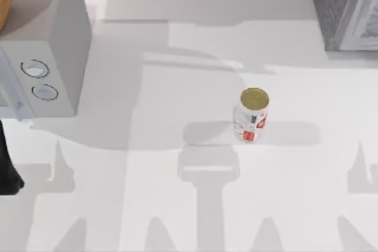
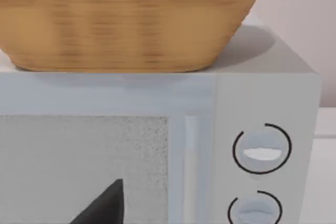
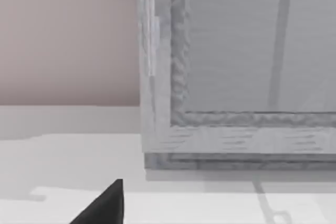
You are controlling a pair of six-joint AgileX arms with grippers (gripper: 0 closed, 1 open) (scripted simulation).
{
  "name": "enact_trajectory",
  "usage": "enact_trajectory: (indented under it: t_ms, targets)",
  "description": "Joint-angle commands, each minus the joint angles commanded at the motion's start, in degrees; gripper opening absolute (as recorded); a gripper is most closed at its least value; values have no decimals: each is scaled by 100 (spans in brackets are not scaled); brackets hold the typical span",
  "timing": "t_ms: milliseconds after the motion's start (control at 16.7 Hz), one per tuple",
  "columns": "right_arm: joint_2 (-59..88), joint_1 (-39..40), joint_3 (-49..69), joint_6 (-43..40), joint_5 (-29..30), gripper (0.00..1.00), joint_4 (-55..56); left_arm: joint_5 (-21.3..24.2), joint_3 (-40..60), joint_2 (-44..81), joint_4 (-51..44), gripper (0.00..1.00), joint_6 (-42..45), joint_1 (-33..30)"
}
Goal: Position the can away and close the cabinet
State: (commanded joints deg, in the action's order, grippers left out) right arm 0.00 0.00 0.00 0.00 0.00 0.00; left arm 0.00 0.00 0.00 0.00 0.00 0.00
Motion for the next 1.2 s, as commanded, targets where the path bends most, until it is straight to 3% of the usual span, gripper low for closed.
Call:
enact_trajectory:
  t_ms: [480, 1200]
  targets:
    - [1159, 412, 256, 14, 456, 100, 817, 0, 0, 0, 0, 100, 0, 0]
    - [7383, 2682, 1706, 7, 2912, 100, 5310, 0, 0, 0, 0, 100, 0, 0]
